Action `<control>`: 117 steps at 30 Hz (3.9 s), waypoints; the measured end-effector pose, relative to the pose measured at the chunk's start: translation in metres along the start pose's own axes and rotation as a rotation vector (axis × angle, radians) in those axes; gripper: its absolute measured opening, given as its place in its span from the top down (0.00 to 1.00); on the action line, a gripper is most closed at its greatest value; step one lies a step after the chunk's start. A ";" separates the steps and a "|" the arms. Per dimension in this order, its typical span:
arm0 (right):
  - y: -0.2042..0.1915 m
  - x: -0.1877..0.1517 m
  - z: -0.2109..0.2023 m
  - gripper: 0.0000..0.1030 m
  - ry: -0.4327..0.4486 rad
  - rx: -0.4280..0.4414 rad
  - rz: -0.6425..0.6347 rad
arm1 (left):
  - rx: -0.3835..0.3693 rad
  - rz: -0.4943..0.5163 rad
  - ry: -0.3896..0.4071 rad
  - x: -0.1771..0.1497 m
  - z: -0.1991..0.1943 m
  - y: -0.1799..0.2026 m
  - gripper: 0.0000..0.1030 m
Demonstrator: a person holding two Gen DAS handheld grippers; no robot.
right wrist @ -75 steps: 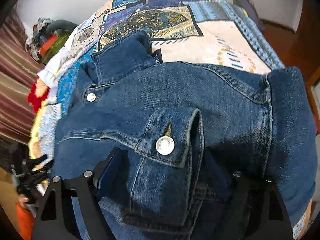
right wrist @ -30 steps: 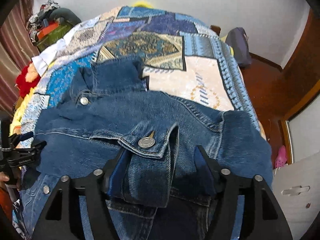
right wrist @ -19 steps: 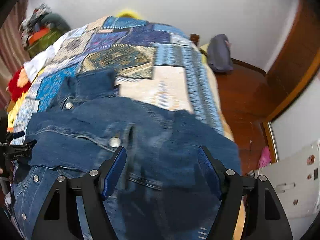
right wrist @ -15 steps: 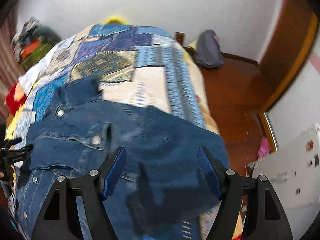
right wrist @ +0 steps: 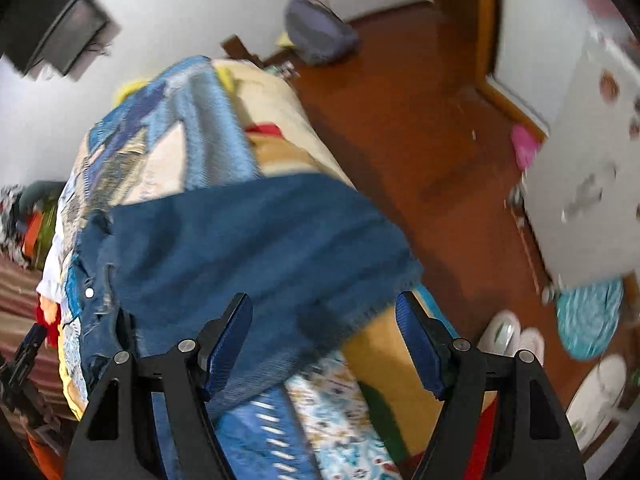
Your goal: Fold large clothes
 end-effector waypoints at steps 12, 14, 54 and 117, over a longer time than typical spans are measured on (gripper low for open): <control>0.021 0.004 0.066 0.32 -0.088 0.222 0.197 | -0.037 0.054 -0.148 -0.013 0.073 0.055 0.16; 0.018 0.010 0.072 0.42 -0.074 0.228 0.199 | -0.038 0.059 -0.180 -0.021 0.083 0.060 0.16; -0.309 -0.110 0.082 0.86 -0.137 0.235 -0.468 | -0.009 -0.042 -0.004 -0.078 -0.033 -0.048 0.16; -0.176 -0.082 0.028 0.85 -0.018 0.188 -0.546 | -0.264 0.265 -0.141 0.009 0.034 0.192 0.20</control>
Point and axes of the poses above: each gripper's, at about its wrist camera, not at the fingertips, and z roughly the way its jaws point, y to its right, x to its top, the point moved 8 cm from there along z, roughly the way its jaws point, and after that the axes turned 8 degrees about -y, right-handed, at the moved point
